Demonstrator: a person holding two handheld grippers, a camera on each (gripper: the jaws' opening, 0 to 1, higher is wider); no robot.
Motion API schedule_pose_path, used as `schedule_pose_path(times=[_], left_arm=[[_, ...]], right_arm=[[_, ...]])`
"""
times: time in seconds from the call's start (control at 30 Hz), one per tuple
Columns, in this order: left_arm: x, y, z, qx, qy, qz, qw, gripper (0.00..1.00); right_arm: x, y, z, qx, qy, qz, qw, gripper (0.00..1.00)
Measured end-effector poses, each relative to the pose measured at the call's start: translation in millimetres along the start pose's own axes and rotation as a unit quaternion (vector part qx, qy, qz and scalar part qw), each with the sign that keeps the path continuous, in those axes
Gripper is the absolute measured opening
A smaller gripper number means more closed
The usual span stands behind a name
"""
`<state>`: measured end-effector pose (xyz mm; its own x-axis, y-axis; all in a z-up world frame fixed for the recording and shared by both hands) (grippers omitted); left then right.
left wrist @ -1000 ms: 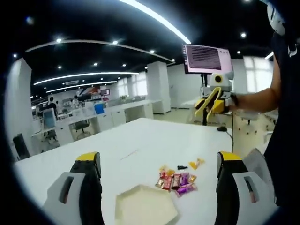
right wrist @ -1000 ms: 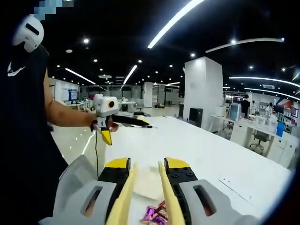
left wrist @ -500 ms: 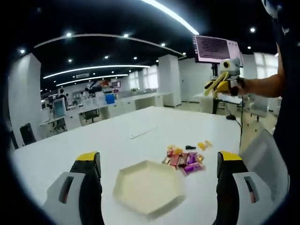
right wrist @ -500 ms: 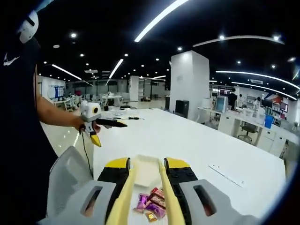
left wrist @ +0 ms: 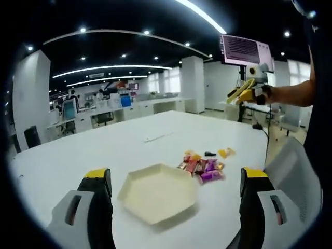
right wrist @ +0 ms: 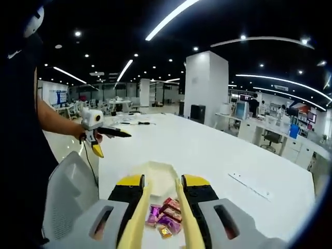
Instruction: Place the target food into the container with the food tongs after gripping and lifting it, then release it inside without dropping or visibly crushing the food.
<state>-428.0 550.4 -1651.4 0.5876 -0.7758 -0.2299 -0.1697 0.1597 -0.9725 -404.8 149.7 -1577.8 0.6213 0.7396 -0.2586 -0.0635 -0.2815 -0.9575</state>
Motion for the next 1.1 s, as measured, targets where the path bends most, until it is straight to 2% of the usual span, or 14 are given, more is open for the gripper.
schedule_pose_path(times=[0.03,0.1,0.3,0.4,0.43,0.63,0.77,0.9,1.1], left_arm=[[1,-1.3,-1.3,-0.018,0.004,-0.011,0.9998,1.00],[2,-3.7,-1.0,-0.007,0.001,-0.017,0.9998,1.00],[0,-6.0,-2.2,0.011,-0.001,-0.009,0.9999,1.00],[-1,0.8,-1.7,0.007,-0.010,-0.002,0.9999,1.00],[-1,2.8,-1.5,-0.006,-0.012,-0.004,0.9999,1.00],[1,9.3,-0.9,-0.002,-0.010,0.009,0.9999,1.00],[2,10.6,-2.5,-0.004,-0.007,0.013,0.9999,1.00],[2,15.2,-5.4,-0.007,-0.005,0.017,0.9998,1.00],[3,26.1,-9.2,-0.015,-0.001,0.029,0.9994,1.00]], right_arm=[[2,2.9,1,0.001,0.000,0.002,1.0000,0.27],[5,6.6,1,0.001,-0.001,0.005,1.0000,0.27],[13,23.8,0,0.008,0.001,0.014,0.9999,0.27],[17,39.5,1,-0.010,-0.006,0.022,0.9997,0.27],[19,45.3,1,-0.006,-0.003,0.023,0.9997,0.27],[27,77.1,1,0.013,0.004,0.045,0.9989,0.27],[33,90.2,2,0.020,0.001,0.067,0.9975,0.27],[37,96.9,0,0.021,0.003,0.075,0.9970,0.27],[50,123.2,1,0.001,-0.010,0.112,0.9936,0.27]])
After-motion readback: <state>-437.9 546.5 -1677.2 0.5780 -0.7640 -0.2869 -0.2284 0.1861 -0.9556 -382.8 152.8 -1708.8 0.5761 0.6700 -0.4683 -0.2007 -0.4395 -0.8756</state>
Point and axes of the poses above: the point that each gripper's makers call its tool centre point, and the gripper's own axes: x roughly forward along the fingers, z roughly to its left, y roughly out of its underside, the point moved 10 cm from there along -x, roughly backward along the fingers, and after that the axes turned 8 degrees about y, right-handed, at the moved point
